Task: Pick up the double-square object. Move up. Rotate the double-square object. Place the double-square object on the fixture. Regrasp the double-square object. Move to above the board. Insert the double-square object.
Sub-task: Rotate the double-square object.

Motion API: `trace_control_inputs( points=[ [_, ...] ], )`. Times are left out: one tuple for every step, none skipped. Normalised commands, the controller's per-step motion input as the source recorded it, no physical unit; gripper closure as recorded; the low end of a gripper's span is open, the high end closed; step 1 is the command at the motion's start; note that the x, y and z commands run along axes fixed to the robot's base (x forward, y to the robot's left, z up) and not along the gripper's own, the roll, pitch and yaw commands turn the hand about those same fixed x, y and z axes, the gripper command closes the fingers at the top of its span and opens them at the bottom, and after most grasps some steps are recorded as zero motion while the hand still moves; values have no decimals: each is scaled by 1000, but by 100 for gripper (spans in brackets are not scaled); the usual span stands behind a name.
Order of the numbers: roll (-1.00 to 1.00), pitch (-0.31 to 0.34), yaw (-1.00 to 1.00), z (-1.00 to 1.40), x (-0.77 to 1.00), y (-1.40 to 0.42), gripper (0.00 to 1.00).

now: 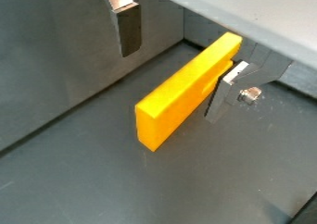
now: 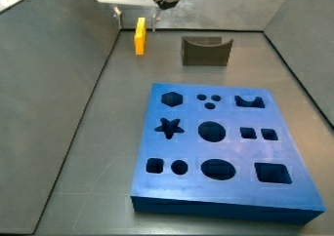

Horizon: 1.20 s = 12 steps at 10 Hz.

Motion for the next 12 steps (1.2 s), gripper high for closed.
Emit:
trace_control_inputs(
  points=[
    [-76, -44, 10, -1000, 41, 4, 0],
    [-82, -46, 12, -1000, 47, 3, 0],
    [-92, -44, 16, -971, 53, 6, 0],
    [-98, -42, 17, -908, 51, 5, 0],
    [-103, -44, 14, -835, 52, 10, 0],
    [-105, -43, 11, -800, 49, 11, 0],
    [-111, -57, 12, -712, 45, 12, 0],
    [-113, -62, 12, -683, 44, 13, 0],
    [-120, -57, 14, -622, 43, 14, 0],
    [-123, -57, 14, -580, 47, 15, 0],
    [-127, -58, 15, -543, 46, 13, 0],
    [-133, -56, 17, -500, 46, 13, 0]
  ],
)
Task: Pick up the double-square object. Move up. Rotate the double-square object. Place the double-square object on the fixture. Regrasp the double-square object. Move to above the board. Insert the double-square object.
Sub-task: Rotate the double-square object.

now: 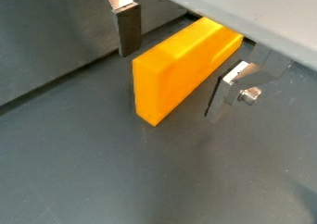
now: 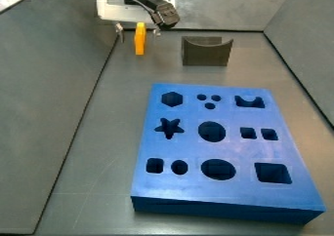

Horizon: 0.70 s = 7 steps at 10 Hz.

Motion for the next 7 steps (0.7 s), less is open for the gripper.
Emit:
trace_control_inputs(
  points=[
    [-136, -64, 20, -453, 48, 16, 0],
    [-138, -72, 22, -429, 43, 14, 0],
    [-141, -81, 24, -402, 40, 12, 0],
    [-143, -84, 25, -378, 39, 13, 0],
    [-146, -81, 25, -347, 39, 12, 0],
    [-148, -78, 26, -328, 39, 12, 0],
    [-149, -79, 25, -314, 41, 12, 0]
  ],
)
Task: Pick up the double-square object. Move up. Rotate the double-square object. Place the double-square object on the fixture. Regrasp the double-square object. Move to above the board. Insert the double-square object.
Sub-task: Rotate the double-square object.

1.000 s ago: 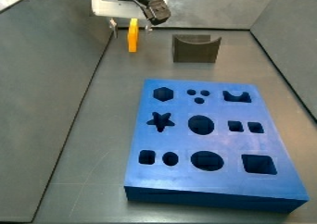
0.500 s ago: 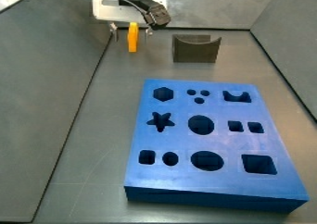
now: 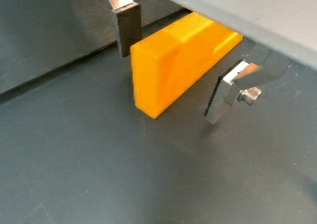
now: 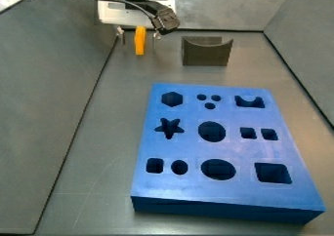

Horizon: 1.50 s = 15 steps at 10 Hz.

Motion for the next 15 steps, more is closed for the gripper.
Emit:
trace_control_inputs(
  points=[
    [-151, -83, 26, -293, 40, 12, 0],
    [-153, -87, 27, -273, 38, 12, 0],
    [-153, -92, 24, -254, 38, 12, 0],
    [-152, -98, 20, -232, 35, 14, 0],
    [-152, -100, 19, -220, 35, 16, 0],
    [-152, -100, 18, -216, 35, 16, 0],
    [-152, -101, 17, -211, 36, 16, 0],
    [-152, -101, 17, -209, 36, 16, 0],
    [-153, -101, 18, -207, 36, 16, 0],
    [-153, -101, 18, -206, 36, 16, 0],
    [-153, -101, 18, -205, 36, 16, 0],
    [-153, -100, 17, -205, 36, 16, 0],
    [-153, -100, 18, -204, 36, 16, 0],
    [-153, -100, 17, -204, 36, 16, 0],
    [-153, -100, 17, -203, 36, 16, 0]
  ],
)
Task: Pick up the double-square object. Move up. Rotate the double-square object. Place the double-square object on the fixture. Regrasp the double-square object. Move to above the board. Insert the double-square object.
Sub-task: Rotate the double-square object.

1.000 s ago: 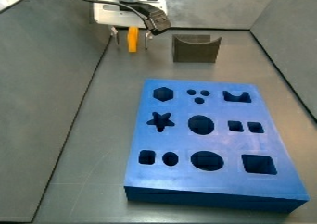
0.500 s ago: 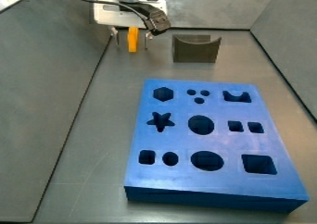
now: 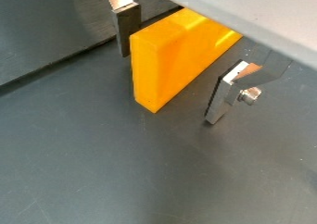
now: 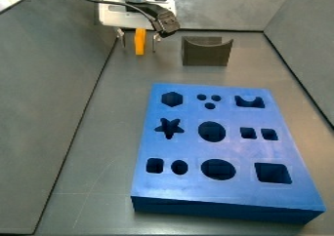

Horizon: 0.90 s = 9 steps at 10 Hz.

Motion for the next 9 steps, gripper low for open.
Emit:
trace_control_inputs(
  points=[
    [-153, -100, 17, -203, 36, 16, 0],
    [-153, -100, 17, -203, 36, 16, 0],
    [-153, -100, 17, -203, 36, 16, 0],
    [-153, -100, 17, -203, 36, 16, 0],
    [-153, -100, 17, -203, 36, 16, 0],
    [-153, -100, 17, -203, 36, 16, 0],
    [-153, -100, 17, -203, 36, 16, 0],
    [-153, -100, 17, -203, 36, 16, 0],
    [0, 0, 0, 0, 0, 0, 100]
  ],
)
